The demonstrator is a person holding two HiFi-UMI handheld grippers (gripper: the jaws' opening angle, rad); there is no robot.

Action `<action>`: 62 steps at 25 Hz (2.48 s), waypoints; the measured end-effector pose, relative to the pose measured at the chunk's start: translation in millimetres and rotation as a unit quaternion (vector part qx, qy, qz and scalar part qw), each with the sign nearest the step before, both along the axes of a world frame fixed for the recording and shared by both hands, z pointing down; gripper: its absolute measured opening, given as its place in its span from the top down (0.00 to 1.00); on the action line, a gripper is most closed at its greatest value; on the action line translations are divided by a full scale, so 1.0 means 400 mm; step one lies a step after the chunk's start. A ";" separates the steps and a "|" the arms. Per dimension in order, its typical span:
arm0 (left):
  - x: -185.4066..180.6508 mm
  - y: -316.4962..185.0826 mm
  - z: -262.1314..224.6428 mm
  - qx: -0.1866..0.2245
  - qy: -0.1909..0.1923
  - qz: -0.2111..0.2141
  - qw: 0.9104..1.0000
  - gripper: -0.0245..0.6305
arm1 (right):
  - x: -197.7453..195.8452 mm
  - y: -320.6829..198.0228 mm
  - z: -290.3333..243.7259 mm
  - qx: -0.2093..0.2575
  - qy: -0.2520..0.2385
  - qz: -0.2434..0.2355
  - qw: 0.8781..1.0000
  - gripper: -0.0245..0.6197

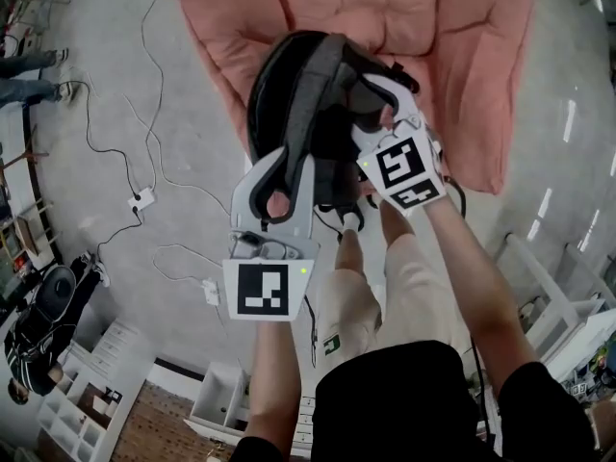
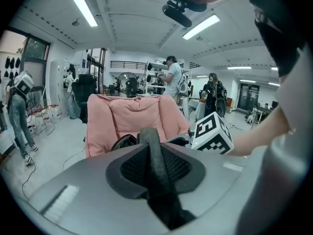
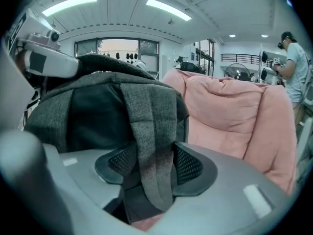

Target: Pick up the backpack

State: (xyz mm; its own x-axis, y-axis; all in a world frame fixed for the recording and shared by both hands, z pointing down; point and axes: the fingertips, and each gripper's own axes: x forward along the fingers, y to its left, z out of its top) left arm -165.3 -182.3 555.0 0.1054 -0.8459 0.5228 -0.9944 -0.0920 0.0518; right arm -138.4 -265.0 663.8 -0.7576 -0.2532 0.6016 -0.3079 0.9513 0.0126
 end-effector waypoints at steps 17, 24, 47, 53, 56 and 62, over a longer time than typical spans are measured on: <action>0.144 0.005 -0.222 0.041 -0.022 0.109 0.993 0.86 | 0.182 0.037 -0.185 -0.009 -0.039 0.093 0.995 0.58; 0.159 0.014 -0.324 0.059 -0.036 0.134 0.989 0.86 | 0.214 0.066 -0.276 -0.008 -0.053 0.125 0.991 0.59; 0.221 -0.013 -0.782 0.173 -0.103 0.154 0.967 0.87 | 0.321 0.050 -0.734 0.054 -0.109 0.157 0.980 0.58; 0.212 -0.014 -0.901 0.207 -0.126 0.156 0.958 0.88 | 0.319 0.047 -0.853 0.080 -0.126 0.159 0.976 0.58; 0.208 -0.011 -0.953 0.220 -0.135 0.156 0.953 0.88 | 0.317 0.048 -0.907 0.092 -0.134 0.160 0.974 0.58; 0.196 -0.012 -1.055 0.274 -0.150 0.163 0.936 0.88 | 0.302 0.044 -0.999 0.118 -0.145 0.160 0.969 0.58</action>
